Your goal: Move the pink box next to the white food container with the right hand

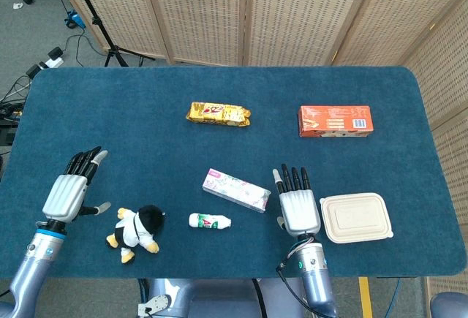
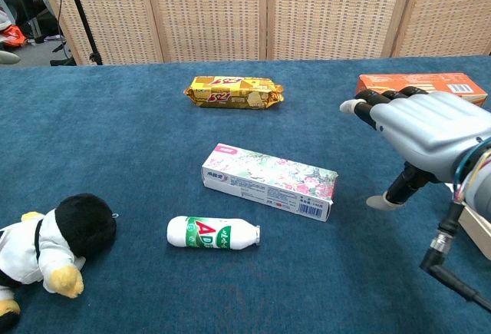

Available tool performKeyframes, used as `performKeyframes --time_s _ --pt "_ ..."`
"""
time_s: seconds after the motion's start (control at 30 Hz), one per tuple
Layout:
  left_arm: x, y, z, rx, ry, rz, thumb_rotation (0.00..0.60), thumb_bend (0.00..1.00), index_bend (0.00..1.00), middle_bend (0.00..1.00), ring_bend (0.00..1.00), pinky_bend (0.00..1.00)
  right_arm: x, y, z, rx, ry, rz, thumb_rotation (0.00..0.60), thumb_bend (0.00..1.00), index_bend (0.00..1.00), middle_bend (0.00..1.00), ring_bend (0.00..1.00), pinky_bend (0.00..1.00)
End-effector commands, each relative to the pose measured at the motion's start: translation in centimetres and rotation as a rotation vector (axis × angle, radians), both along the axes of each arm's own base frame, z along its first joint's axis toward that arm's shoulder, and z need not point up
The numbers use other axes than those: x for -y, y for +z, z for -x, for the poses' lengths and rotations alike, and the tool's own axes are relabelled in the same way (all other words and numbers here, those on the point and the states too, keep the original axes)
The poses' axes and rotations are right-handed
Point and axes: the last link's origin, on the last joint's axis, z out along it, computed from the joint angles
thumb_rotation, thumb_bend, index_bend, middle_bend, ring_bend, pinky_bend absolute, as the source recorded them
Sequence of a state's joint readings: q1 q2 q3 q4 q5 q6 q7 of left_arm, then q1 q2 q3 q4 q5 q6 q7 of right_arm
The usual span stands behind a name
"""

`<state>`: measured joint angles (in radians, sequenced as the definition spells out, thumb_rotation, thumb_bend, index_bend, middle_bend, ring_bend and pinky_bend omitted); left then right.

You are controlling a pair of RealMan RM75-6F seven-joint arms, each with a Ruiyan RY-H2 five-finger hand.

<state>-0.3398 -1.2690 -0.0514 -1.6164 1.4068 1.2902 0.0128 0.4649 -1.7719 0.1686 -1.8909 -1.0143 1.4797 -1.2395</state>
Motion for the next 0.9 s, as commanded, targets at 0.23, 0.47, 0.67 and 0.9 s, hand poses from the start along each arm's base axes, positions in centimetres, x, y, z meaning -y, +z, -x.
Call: performKeyframes --time_s 0.23,0.47,0.67,0.9 --pt "-0.1 0.5 0.2 0.012 0.009 0.010 0.600 0.00 0.00 0.00 0.00 0.00 -0.5 -1.3 -1.1 0.012 0.015 -0.018 0.600 0.21 0.02 0.00 0.00 0.00" --pt "0.0 0.7 0.2 0.020 0.005 0.016 0.600 0.00 0.00 0.00 0.00 0.00 -0.1 -3.0 -1.8 0.028 0.023 -0.040 0.600 0.21 0.02 0.00 0.00 0.00" --pt "0.0 1.0 0.2 0.029 0.009 0.010 0.600 0.00 0.00 0.00 0.00 0.00 0.0 -4.1 -2.4 0.034 0.033 -0.056 0.600 0.21 0.02 0.00 0.00 0.00" --pt "0.1 0.9 0.1 0.028 0.003 0.013 0.600 0.00 0.00 0.00 0.00 0.00 0.6 -4.7 -3.1 0.035 0.052 -0.064 0.600 0.21 0.02 0.00 0.00 0.00"
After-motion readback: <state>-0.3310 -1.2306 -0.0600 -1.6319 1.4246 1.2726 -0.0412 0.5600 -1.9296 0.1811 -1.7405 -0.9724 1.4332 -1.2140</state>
